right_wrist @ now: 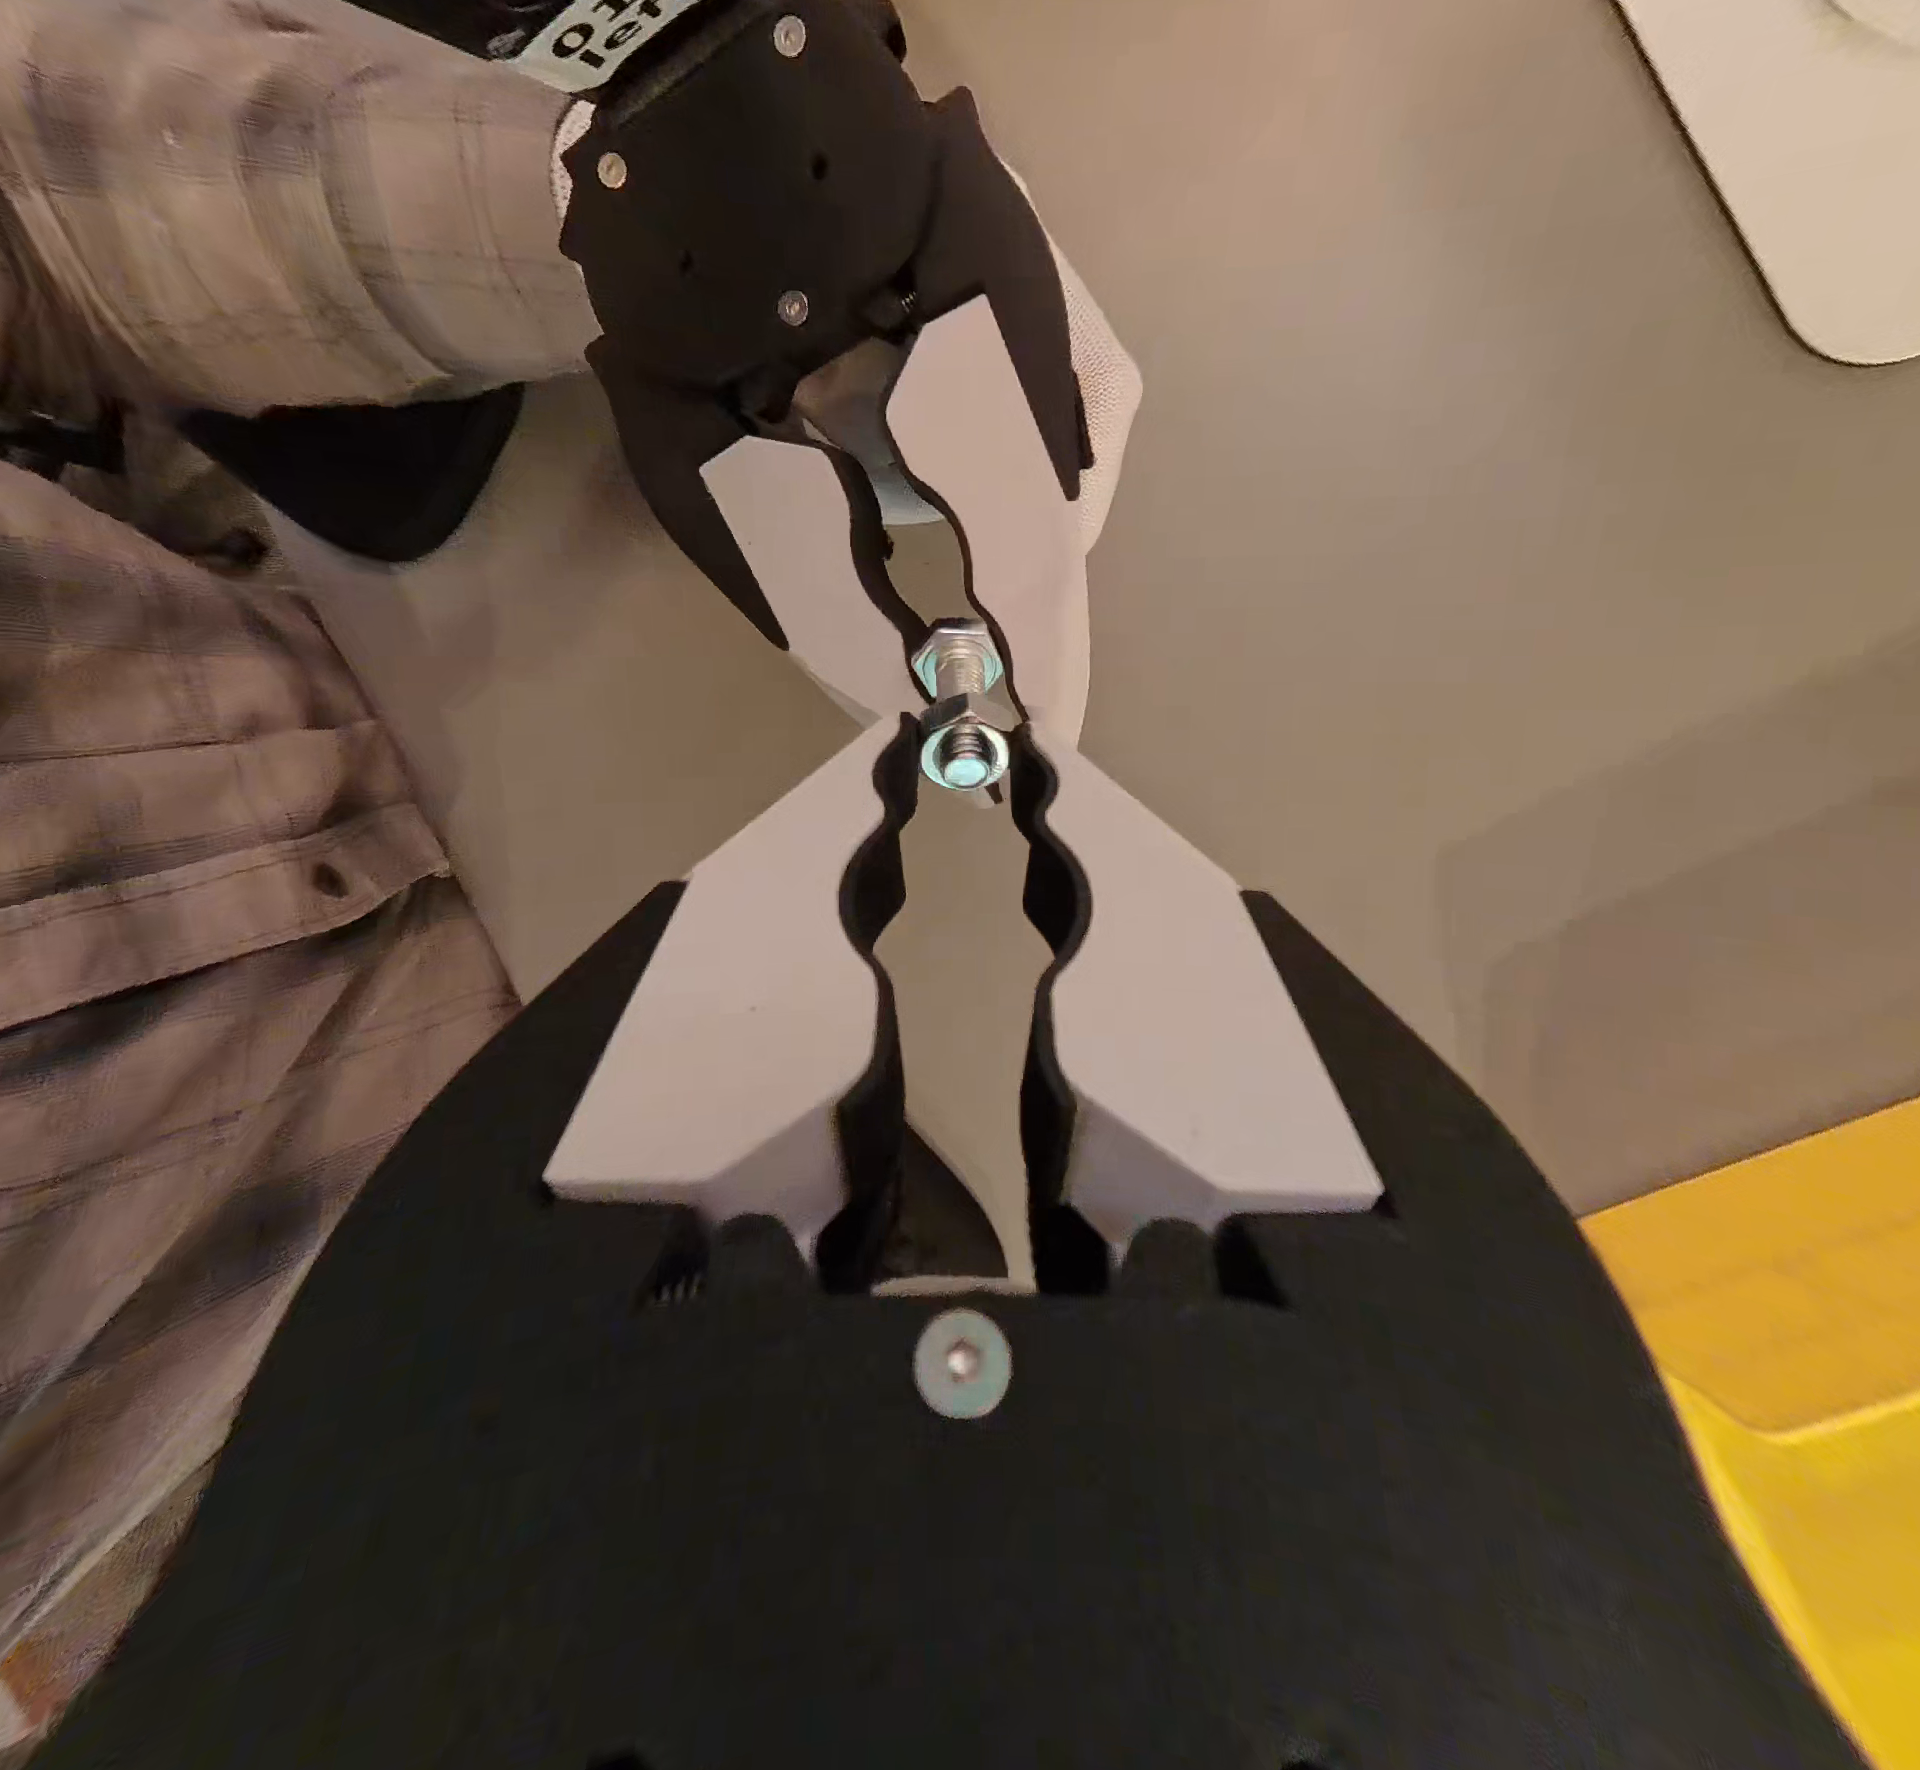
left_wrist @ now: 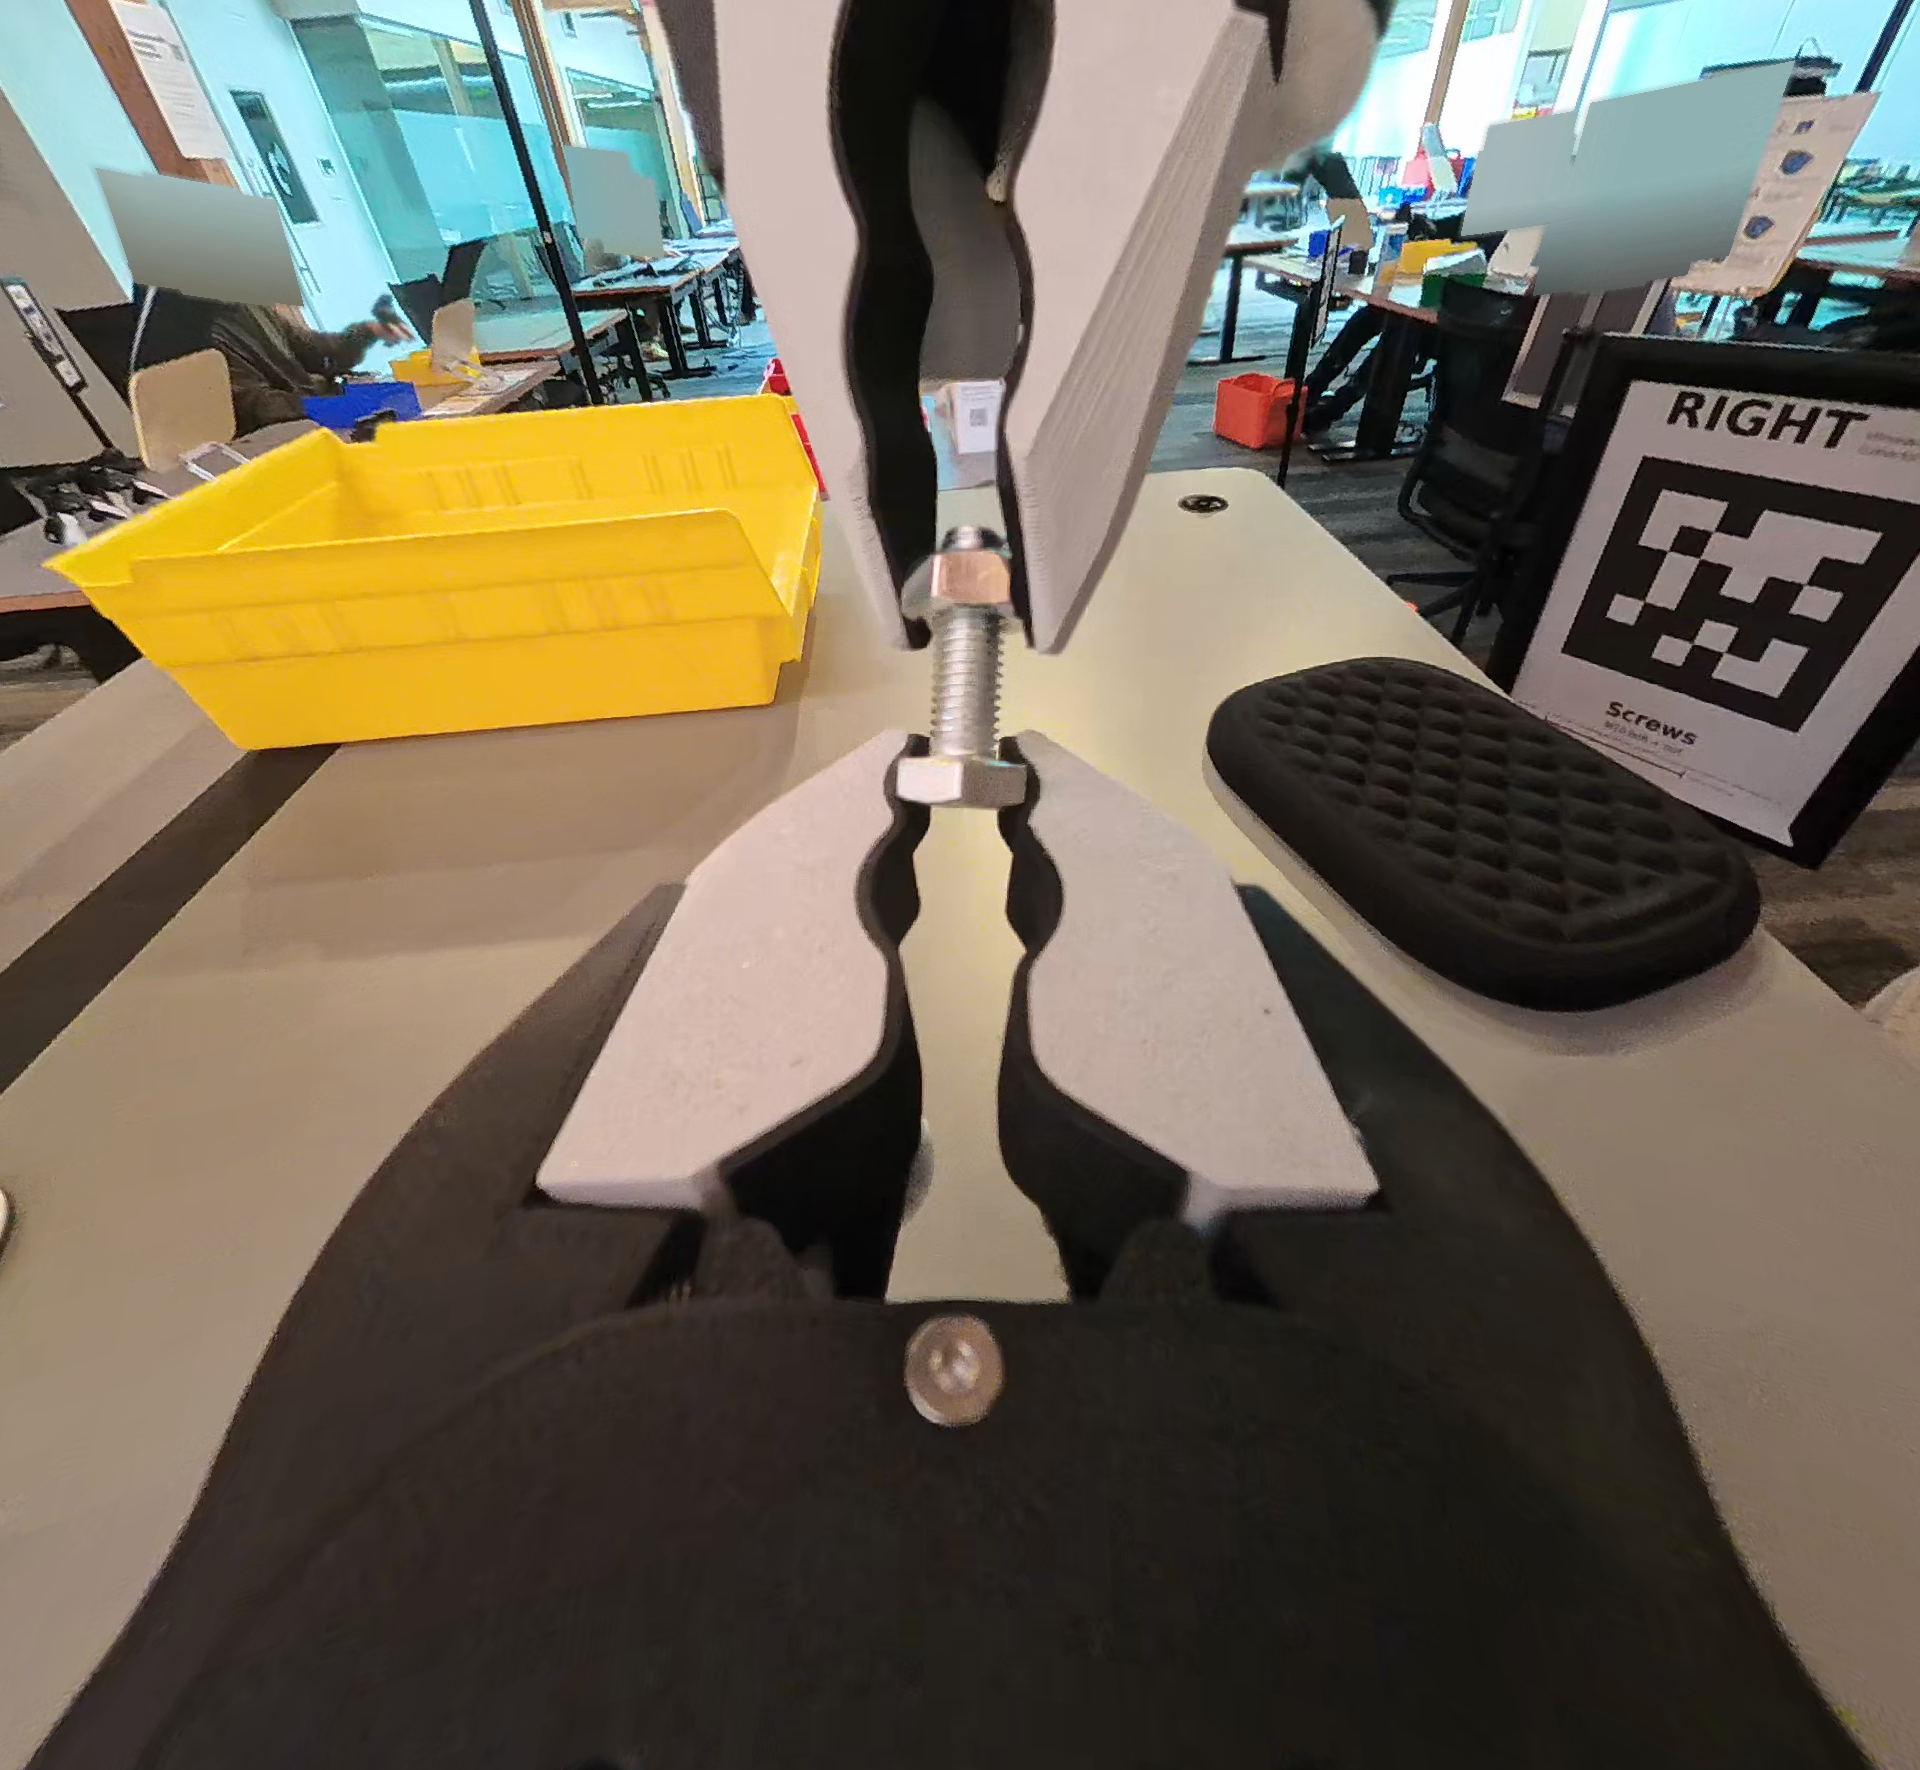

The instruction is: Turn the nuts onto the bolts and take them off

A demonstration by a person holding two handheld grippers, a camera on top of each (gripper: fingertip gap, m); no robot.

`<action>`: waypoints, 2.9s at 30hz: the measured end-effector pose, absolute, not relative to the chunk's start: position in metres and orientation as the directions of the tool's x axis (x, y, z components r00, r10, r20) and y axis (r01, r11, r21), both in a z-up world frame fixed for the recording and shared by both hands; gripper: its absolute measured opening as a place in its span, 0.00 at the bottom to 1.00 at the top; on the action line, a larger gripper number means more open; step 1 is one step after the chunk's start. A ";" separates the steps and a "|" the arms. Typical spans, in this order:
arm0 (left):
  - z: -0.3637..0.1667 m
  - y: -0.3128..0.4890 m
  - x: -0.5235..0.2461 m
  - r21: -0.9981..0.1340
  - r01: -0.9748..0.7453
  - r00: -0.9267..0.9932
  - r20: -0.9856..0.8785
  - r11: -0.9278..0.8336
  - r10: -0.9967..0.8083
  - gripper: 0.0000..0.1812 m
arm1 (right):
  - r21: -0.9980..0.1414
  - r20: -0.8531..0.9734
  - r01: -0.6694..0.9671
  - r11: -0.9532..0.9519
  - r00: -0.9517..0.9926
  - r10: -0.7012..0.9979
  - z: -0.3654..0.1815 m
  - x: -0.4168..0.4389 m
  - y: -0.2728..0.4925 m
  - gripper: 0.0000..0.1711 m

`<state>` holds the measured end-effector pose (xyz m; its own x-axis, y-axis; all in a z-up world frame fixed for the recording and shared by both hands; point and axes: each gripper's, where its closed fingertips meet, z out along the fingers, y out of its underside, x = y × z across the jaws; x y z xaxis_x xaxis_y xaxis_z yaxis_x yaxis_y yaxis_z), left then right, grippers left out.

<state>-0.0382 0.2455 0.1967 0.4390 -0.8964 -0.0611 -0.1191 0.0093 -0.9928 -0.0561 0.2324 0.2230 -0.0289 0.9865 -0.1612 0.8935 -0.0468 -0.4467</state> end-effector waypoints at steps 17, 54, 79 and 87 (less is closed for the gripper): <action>0.239 0.257 -0.061 -0.977 0.209 0.483 0.131 -0.032 -0.866 0.07 | -0.926 -0.077 0.373 -0.062 -0.024 0.997 0.278 -0.083 0.248 0.32; 0.218 0.257 -0.047 -0.999 0.030 0.500 0.046 -0.036 -0.865 0.08 | -0.889 -0.029 0.457 0.011 -0.080 0.996 0.244 -0.094 0.242 0.09; 0.238 0.257 -0.054 -0.983 0.179 0.494 0.121 -0.036 -0.861 0.08 | -0.971 -0.065 0.232 -0.054 -0.042 0.997 0.265 -0.105 0.237 0.15; 0.239 0.266 -0.057 -0.990 0.140 0.595 0.078 0.008 -0.800 0.08 | -0.972 -0.121 0.205 -0.118 -0.006 0.993 0.265 -0.104 0.247 0.09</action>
